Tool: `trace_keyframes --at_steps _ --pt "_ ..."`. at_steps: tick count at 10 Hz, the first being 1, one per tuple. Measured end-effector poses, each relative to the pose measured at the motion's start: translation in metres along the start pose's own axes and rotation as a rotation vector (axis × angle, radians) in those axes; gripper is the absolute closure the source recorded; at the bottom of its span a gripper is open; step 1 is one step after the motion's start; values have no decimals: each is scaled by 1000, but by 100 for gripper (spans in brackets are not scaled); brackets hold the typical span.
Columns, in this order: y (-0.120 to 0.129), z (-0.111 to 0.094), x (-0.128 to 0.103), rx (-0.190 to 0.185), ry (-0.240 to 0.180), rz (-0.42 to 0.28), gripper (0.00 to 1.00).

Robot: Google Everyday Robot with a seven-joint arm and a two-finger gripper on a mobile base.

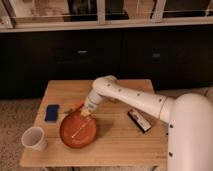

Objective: Drag the ceramic bowl in a circle

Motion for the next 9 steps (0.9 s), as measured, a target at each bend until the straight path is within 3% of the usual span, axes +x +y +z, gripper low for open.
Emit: trace_keyframes --at_steps 3,5,6,7,9 --pt "31 -1 35 -6 10 -18 98" --pt "49 -17 86 10 28 -9 98" --pt "51 -25 103 24 33 1 98" --pt "50 -40 130 53 43 25 98" --pt "40 -66 163 118 44 70 98"
